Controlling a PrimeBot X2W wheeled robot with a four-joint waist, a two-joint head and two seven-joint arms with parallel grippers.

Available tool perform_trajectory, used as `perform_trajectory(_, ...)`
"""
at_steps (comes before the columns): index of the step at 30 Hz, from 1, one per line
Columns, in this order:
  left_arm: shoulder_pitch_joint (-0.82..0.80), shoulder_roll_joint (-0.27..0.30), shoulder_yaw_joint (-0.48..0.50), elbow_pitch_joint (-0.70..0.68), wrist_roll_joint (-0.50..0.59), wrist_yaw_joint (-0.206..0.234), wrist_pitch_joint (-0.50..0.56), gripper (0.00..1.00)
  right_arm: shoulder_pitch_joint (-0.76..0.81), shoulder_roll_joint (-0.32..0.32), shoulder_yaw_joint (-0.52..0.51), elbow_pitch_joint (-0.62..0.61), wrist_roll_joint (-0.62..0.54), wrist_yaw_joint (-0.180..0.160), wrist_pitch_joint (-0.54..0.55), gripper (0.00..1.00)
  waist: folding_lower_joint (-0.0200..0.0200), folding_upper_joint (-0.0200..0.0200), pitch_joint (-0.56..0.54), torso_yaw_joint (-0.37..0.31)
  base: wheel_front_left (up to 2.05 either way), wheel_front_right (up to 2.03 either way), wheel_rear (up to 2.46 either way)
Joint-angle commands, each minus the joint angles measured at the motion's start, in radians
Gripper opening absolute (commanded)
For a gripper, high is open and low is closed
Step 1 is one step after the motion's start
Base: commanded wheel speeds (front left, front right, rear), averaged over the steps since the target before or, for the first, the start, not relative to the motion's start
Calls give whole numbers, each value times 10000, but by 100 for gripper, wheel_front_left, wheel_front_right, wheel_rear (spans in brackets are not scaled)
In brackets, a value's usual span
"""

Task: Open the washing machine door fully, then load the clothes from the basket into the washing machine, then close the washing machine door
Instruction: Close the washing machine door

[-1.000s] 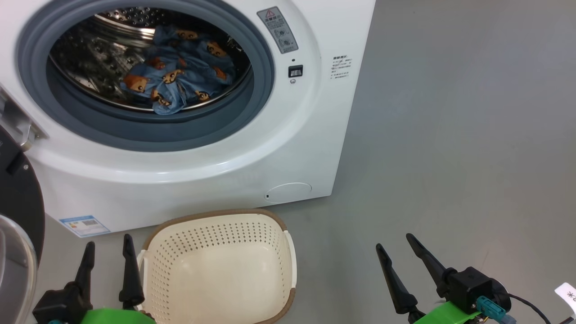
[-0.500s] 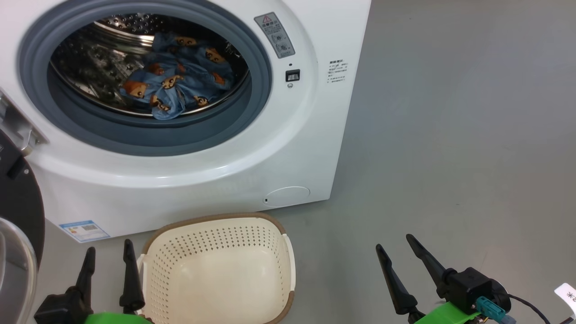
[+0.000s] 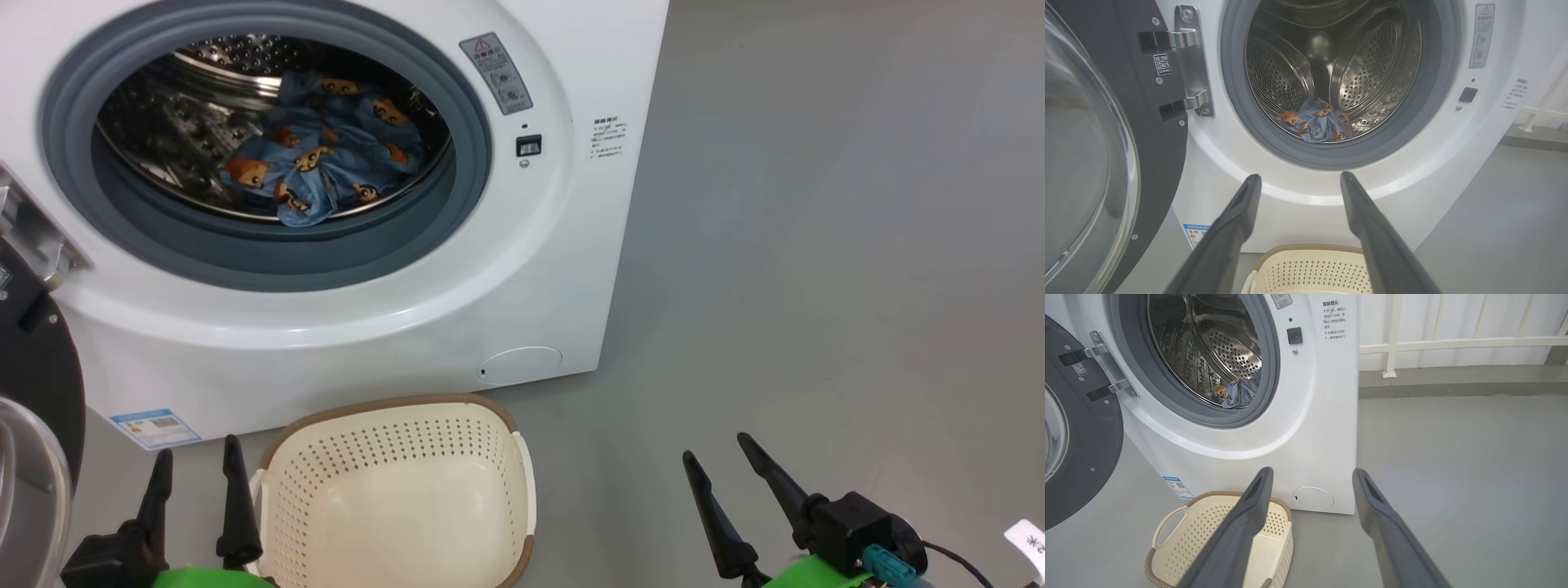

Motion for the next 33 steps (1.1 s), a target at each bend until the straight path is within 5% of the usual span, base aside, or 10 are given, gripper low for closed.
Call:
perform_trajectory(1, -36, 93, 312, -211, -99, 92, -65, 100, 48, 15, 230, -175, -164, 16, -120, 100, 0, 0, -61, 8, 0, 0, 0)
perform_trajectory(33, 280, 93, 124, -197, -338, 486, -65, 100, 367, -261, 324, -112, 39, 16, -120, 100, 0, 0, -924, 270, 0, 0, 0)
